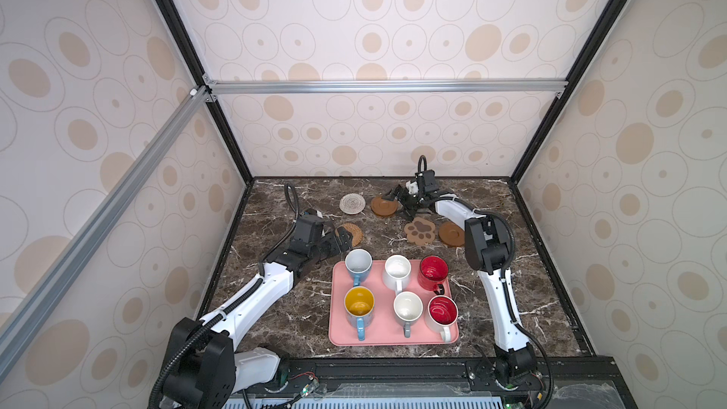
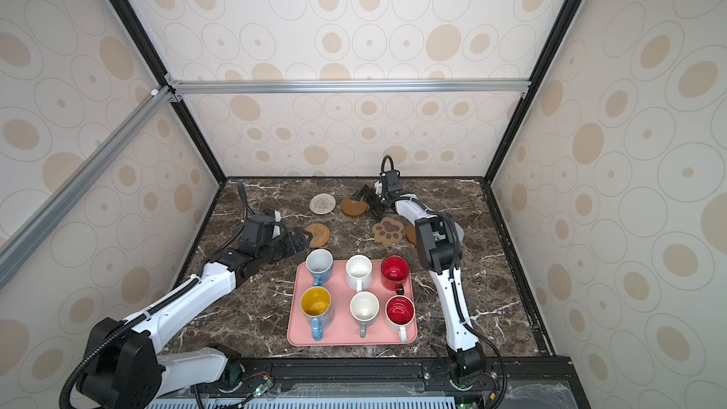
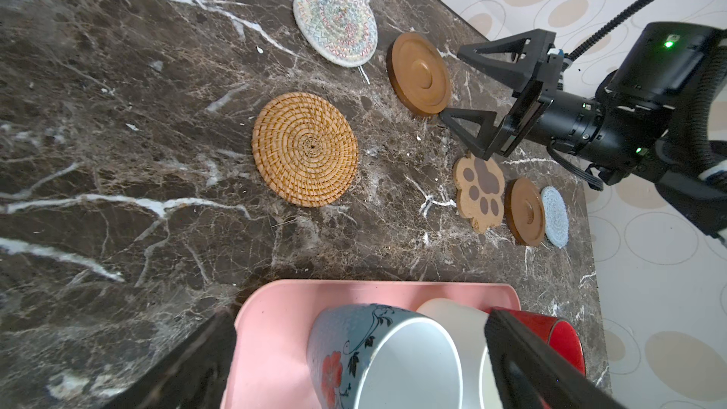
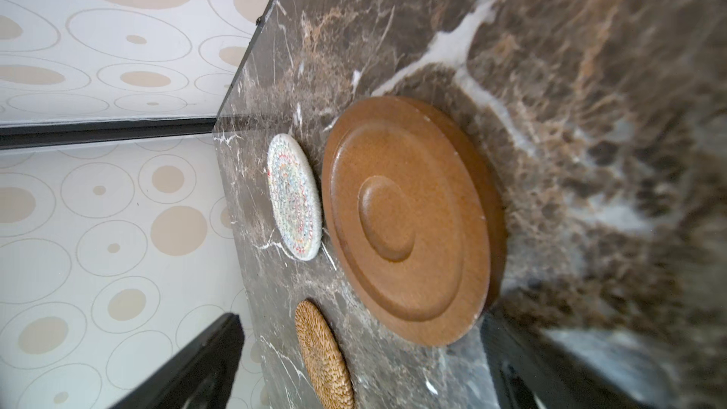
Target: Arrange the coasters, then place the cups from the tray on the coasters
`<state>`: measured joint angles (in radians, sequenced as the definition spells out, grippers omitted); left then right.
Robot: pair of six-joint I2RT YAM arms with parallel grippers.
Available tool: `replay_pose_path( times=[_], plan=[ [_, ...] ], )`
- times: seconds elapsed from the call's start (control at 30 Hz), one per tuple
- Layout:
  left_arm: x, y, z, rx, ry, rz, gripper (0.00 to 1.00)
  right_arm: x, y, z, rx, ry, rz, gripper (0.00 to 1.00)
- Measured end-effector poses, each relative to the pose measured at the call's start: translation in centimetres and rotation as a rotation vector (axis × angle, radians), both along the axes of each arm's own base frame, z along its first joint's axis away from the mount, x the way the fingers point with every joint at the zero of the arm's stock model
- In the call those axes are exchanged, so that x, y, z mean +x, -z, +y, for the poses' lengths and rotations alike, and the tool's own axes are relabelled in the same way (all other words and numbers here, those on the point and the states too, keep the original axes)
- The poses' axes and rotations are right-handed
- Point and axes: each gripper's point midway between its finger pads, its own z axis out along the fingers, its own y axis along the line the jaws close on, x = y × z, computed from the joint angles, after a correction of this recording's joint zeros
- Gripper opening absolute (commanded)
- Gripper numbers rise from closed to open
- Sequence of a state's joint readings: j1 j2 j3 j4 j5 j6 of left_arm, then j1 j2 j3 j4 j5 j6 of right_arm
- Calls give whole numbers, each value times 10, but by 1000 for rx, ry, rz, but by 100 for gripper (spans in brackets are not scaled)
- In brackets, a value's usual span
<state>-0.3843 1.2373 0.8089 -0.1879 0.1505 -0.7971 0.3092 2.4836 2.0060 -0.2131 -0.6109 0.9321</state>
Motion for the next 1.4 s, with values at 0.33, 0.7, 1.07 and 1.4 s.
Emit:
replay_pose_path(
  times=[0.33,0.7,1.07,1.4],
  plan=[
    [0,0,0,1,-1,0,100,-3,-1,-2,-15,-9,-10,99],
    [1,1,3,11,-14,-3,100,-38,-56,-31,-204,-130,-93,99],
    [2,3,3,15,-14,3,100,-102,-50,-89,-574,-318,-26,99],
    [2,9,3,22,-14,20,100,-155,-5,-133,-817,-403,150,99]
  ],
)
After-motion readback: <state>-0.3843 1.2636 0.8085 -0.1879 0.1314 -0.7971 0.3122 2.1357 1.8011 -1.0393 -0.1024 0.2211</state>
